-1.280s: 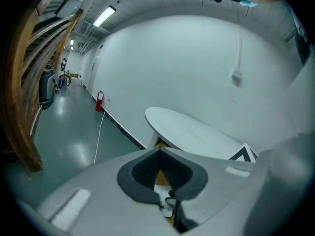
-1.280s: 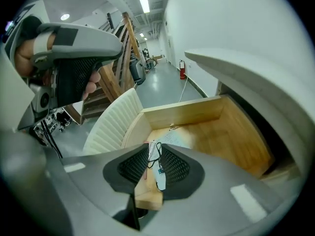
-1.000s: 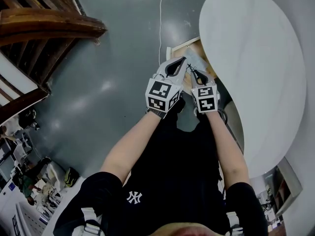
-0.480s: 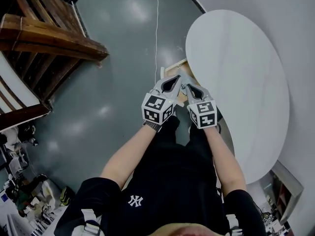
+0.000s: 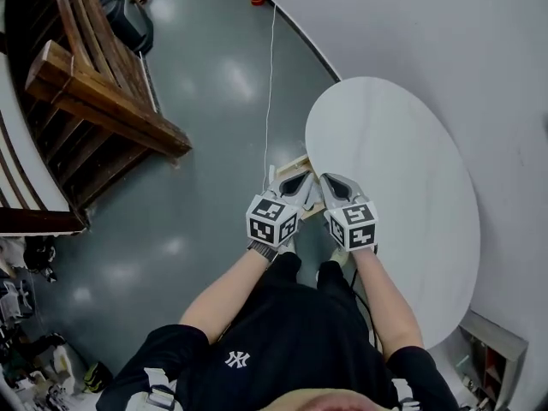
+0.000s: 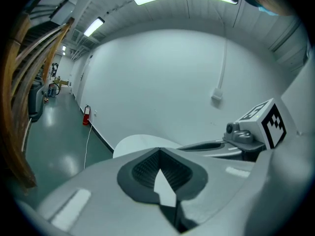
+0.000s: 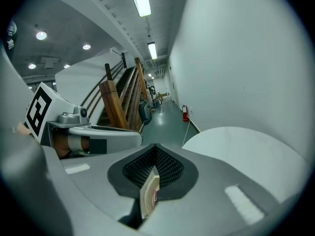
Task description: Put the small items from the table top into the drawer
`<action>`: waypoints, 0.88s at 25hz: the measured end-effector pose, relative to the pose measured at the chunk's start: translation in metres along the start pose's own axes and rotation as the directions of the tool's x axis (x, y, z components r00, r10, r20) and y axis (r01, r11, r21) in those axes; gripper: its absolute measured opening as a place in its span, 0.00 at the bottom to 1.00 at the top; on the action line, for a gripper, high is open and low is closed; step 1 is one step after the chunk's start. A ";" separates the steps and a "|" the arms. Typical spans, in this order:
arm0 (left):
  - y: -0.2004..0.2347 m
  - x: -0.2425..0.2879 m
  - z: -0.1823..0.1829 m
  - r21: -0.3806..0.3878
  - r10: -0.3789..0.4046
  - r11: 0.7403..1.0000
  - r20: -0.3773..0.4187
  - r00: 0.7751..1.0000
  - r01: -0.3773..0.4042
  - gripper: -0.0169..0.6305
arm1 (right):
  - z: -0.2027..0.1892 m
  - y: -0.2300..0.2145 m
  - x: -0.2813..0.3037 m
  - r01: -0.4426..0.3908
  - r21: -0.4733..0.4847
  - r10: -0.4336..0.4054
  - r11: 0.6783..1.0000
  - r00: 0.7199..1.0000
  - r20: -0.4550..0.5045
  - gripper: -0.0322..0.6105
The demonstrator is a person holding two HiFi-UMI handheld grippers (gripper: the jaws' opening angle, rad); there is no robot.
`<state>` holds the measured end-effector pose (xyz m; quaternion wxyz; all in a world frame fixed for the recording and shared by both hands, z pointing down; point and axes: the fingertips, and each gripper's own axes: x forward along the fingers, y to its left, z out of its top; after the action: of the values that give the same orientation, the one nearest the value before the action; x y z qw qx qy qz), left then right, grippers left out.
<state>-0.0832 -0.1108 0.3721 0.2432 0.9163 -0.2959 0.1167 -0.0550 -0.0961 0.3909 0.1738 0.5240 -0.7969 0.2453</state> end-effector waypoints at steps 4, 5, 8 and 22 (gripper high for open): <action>-0.029 -0.001 0.025 0.020 -0.031 0.999 0.014 0.999 0.031 0.03 | 0.027 -0.009 -0.029 0.008 0.003 -0.008 1.000 0.999 0.052 0.08; -0.036 -0.001 0.032 0.024 -0.038 0.999 0.021 0.999 0.038 0.03 | 0.034 -0.012 -0.036 0.010 0.004 -0.010 1.000 0.998 0.066 0.08; -0.053 -0.001 0.058 0.036 -0.050 0.998 0.054 0.997 0.048 0.03 | 0.057 -0.021 -0.054 0.015 -0.005 -0.014 1.000 0.993 0.113 0.08; -0.088 -0.004 0.122 0.101 -0.077 0.993 0.166 0.983 0.061 0.03 | 0.123 -0.037 -0.094 0.030 -0.048 -0.016 0.998 0.966 0.258 0.08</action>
<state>-0.0252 -0.1095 0.2336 0.1769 0.9433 -0.2775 0.0440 0.0136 -0.1084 0.2481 0.0853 0.5560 -0.8126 0.1527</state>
